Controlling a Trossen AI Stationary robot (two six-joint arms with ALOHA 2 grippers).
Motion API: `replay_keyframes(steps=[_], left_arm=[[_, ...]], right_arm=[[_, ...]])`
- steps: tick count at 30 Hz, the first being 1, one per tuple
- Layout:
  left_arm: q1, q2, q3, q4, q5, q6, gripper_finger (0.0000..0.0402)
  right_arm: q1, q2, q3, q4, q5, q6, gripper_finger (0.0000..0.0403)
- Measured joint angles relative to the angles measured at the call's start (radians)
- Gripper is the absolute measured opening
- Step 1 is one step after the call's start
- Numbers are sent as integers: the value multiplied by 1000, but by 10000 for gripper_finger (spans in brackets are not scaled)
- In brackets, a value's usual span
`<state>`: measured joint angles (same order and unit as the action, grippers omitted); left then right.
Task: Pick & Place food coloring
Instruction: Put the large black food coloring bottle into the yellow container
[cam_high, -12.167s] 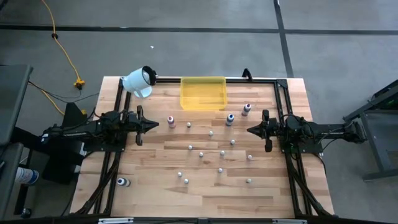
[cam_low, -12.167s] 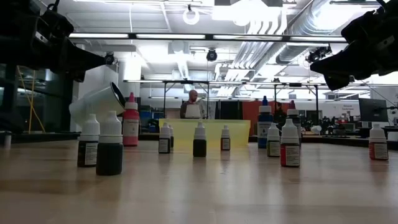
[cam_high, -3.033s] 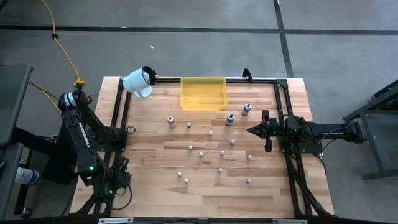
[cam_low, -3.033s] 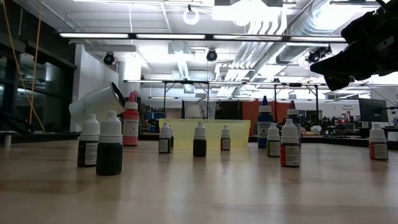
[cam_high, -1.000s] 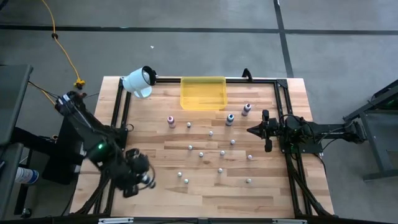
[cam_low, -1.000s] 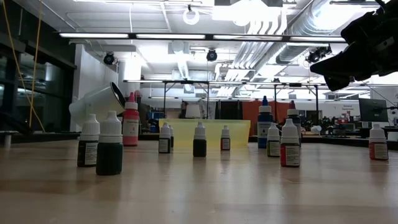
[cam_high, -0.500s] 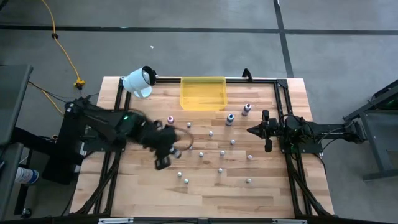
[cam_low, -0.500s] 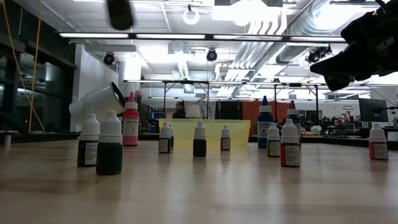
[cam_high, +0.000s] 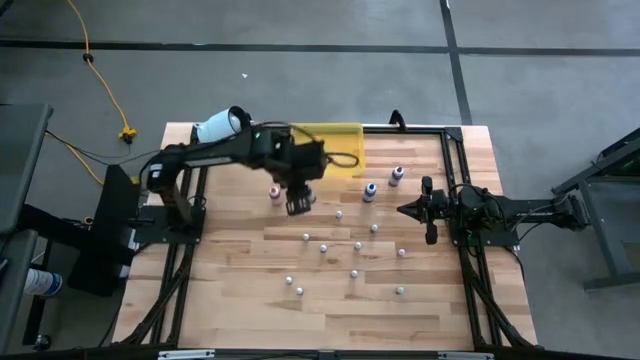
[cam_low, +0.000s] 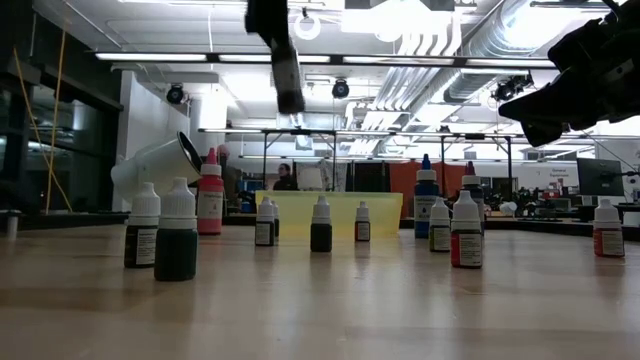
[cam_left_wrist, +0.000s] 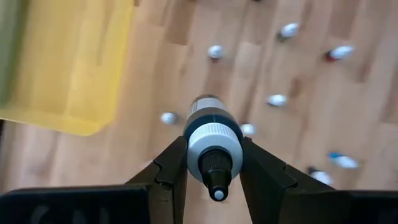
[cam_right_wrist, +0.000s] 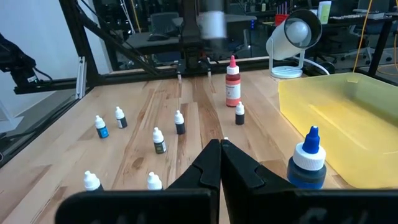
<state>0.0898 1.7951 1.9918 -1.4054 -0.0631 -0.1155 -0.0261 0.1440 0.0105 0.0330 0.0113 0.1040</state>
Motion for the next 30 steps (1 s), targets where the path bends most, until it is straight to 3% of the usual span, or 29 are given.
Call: replay_keyframes(steps=[10, 16, 30], left_arm=[[215, 23, 0, 35, -45, 222, 108], [326, 33, 0, 95, -44, 242, 108], [520, 214, -1, 197, -15, 239, 108]], right_arm=[[0, 0, 0, 0, 0, 0, 0], [0, 0, 0, 0, 0, 0, 0], [0, 0, 0, 0, 0, 0, 0]])
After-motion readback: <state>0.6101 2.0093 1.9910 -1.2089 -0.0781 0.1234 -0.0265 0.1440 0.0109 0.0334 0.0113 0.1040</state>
